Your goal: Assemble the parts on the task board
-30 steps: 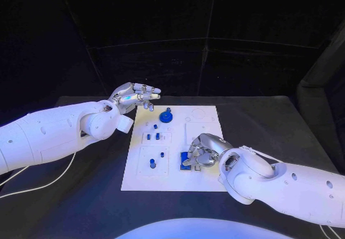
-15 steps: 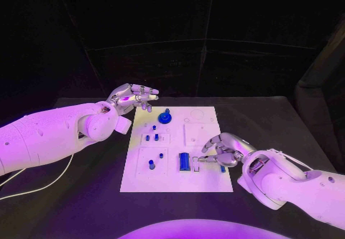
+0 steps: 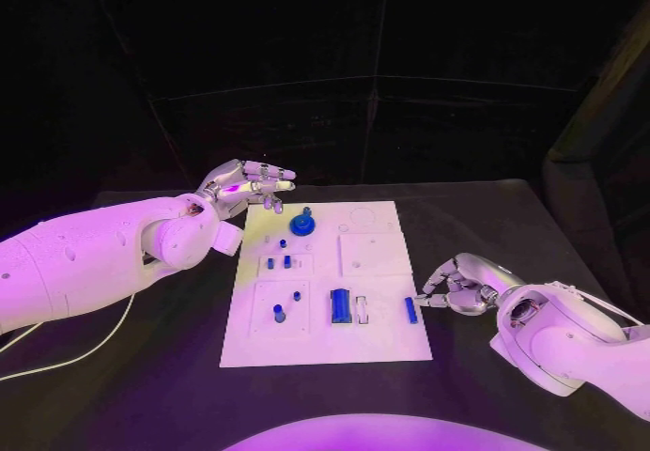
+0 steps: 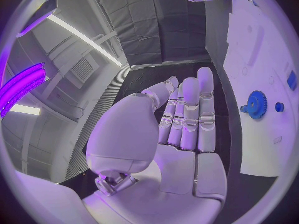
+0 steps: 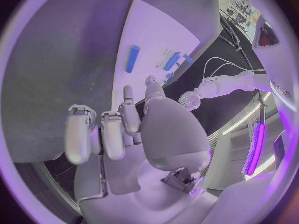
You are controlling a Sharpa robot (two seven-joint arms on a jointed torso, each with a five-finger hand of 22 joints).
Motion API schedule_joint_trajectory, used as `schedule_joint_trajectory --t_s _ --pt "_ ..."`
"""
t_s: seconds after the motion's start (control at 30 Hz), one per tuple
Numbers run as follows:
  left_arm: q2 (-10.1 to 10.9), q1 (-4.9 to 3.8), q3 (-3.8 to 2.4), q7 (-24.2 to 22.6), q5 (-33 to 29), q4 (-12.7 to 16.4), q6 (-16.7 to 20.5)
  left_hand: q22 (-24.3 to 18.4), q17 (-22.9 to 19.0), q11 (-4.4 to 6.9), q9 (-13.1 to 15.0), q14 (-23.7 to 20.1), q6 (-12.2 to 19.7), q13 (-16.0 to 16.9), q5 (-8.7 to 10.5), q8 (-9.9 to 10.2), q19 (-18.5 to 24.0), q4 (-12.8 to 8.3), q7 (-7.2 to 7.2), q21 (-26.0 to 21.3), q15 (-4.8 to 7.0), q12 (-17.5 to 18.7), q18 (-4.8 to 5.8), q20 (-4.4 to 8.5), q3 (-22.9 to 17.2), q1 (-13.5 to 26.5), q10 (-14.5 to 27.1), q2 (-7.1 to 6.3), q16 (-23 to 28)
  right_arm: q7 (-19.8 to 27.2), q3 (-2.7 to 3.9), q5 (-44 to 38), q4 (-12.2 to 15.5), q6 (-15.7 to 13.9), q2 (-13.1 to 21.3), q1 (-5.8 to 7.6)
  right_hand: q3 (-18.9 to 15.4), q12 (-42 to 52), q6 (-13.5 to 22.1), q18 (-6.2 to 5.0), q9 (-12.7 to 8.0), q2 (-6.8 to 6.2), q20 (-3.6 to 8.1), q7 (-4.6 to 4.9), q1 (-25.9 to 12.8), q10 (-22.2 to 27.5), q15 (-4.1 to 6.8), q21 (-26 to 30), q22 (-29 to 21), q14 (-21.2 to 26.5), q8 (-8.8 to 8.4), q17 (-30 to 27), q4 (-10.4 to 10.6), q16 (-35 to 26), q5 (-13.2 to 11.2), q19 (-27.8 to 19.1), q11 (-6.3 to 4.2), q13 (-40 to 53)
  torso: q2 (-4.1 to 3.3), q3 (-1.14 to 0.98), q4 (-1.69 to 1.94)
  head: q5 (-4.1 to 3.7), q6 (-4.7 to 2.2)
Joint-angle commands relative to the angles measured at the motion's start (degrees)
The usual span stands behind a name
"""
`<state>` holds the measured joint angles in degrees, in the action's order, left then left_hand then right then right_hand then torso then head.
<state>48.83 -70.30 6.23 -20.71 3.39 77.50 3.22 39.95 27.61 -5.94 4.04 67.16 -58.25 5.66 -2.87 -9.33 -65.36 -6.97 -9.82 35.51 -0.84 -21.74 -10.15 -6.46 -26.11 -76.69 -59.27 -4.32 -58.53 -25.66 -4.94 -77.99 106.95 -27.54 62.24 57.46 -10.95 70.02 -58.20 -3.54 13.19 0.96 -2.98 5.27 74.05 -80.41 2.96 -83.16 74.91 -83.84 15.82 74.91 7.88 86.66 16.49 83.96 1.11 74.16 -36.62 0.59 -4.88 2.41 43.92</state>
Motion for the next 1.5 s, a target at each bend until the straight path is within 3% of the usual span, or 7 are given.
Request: schedule_joint_trajectory --t_s 0.03,0.3,0.43,0.67,1.0,1.3,1.5 --pt "0.00 -0.07 0.01 -0.57 -0.22 0.13 -0.44 -0.07 -0.04 0.07 -0.09 -0.30 0.01 -0.01 0.05 -0.28 0.22 -0.24 -0.20 -0.33 -0.04 -0.11 -0.30 0.02 -0.02 -0.02 0.50 0.33 0.20 -4.91 -0.01 -4.67 -0.35 3.48 -0.58 0.02 -1.12 -0.35 -0.88 0.79 -0.01 -0.29 0.24 -0.06 -1.11 -0.20 0.43 -0.13 2.00 -4.57 -0.49 7.39 0.42 -0.33 1.39 1.11 -0.50 0.20 0.07 -0.06 -0.20 -0.18 0.04" --pt "0.11 -0.02 0.08 -0.56 -0.22 0.07 -0.62 -0.07 -0.04 0.07 -0.09 -0.30 0.01 -0.01 0.05 -0.28 0.22 -0.24 -0.20 -0.33 -0.04 -0.11 -0.30 0.02 -0.02 -0.02 0.50 0.33 0.20 -5.78 -0.02 -6.14 -1.99 4.66 -3.30 -0.08 -1.95 -0.52 -1.46 0.78 0.16 -0.75 0.37 -0.23 -1.43 -0.26 0.56 -0.09 1.96 -4.57 -0.75 7.34 0.75 -0.38 1.77 1.10 -0.64 0.13 -0.03 -0.20 -0.21 -0.01 0.16" --pt "0.15 -0.01 0.10 -0.45 -0.22 0.00 -0.63 -0.07 -0.08 0.06 -0.09 -0.29 0.01 -0.01 0.05 -0.31 0.22 -0.21 -0.20 -0.34 -0.06 -0.19 -0.29 0.01 0.02 0.08 0.52 0.35 0.19 -5.81 -0.03 -6.42 -2.58 5.54 -4.41 -0.14 -2.04 -0.61 -1.72 0.78 0.30 -0.80 0.47 -0.30 -0.34 -0.29 0.65 -0.06 1.94 -4.58 -1.06 7.37 0.21 -0.39 1.96 1.09 -0.73 0.13 -0.02 0.00 -0.07 -0.24 0.30" --pt "0.16 0.02 0.12 -0.40 -0.22 -0.07 -0.70 -0.07 -0.08 0.06 -0.09 -0.29 0.01 -0.01 0.05 -0.31 0.22 -0.21 -0.20 -0.34 -0.06 -0.19 -0.29 0.01 0.02 0.08 0.52 0.35 0.19 -5.80 -0.03 -6.98 -3.04 7.07 -5.55 -0.28 -2.06 -0.59 -2.05 0.80 0.47 -0.79 0.55 -0.35 0.98 -0.38 0.72 -0.09 2.03 -4.59 -1.41 7.43 -0.54 -0.39 2.23 1.12 -0.80 0.23 -0.04 -0.08 -0.12 -0.10 0.46" --pt "0.24 0.04 0.14 -0.40 -0.22 -0.11 -0.75 -0.07 -0.10 0.07 -0.09 -0.30 0.02 -0.02 0.05 -0.32 0.22 -0.24 -0.20 -0.34 -0.06 -0.21 -0.30 0.01 -0.01 0.05 0.55 0.38 0.19 -6.78 -0.03 -9.18 -3.76 9.69 -6.58 -0.67 -1.84 -0.52 -2.75 0.82 0.82 -0.37 0.67 -0.51 2.64 -0.53 0.85 -0.10 2.11 -4.60 -1.70 7.47 -1.53 -0.41 1.79 1.14 -0.96 0.39 -0.01 0.04 -0.03 -0.22 0.58" --pt "0.34 0.04 0.15 -0.41 -0.22 -0.09 -0.80 -0.07 -0.10 0.07 -0.09 -0.30 0.02 -0.02 0.05 -0.32 0.22 -0.24 -0.20 -0.34 -0.06 -0.21 -0.30 0.01 -0.01 0.05 0.55 0.38 0.19 -8.25 -0.03 -12.91 -4.20 13.19 -7.81 -1.35 0.25 -0.91 -3.35 0.87 1.20 0.63 0.88 -0.62 6.87 -0.41 1.04 -0.16 2.36 -4.62 -2.62 7.62 -4.37 -0.41 -3.15 1.21 -1.13 0.33 0.00 0.06 0.05 -0.16 0.71" --pt "0.41 0.04 0.15 -0.41 -0.22 -0.05 -0.83 -0.07 -0.10 0.07 -0.09 -0.30 0.02 -0.02 0.05 -0.32 0.22 -0.24 -0.20 -0.34 -0.06 -0.21 -0.30 0.01 -0.01 0.05 0.55 0.38 0.19 -9.32 -0.03 -15.47 -4.55 15.04 -8.55 -1.64 1.52 -1.17 -3.51 0.89 1.25 1.08 0.89 -0.60 8.30 -0.30 1.05 -0.17 2.43 -4.63 -3.19 7.67 -5.55 -0.42 -3.88 1.21 -1.15 0.26 0.02 0.03 0.03 -0.09 0.75"
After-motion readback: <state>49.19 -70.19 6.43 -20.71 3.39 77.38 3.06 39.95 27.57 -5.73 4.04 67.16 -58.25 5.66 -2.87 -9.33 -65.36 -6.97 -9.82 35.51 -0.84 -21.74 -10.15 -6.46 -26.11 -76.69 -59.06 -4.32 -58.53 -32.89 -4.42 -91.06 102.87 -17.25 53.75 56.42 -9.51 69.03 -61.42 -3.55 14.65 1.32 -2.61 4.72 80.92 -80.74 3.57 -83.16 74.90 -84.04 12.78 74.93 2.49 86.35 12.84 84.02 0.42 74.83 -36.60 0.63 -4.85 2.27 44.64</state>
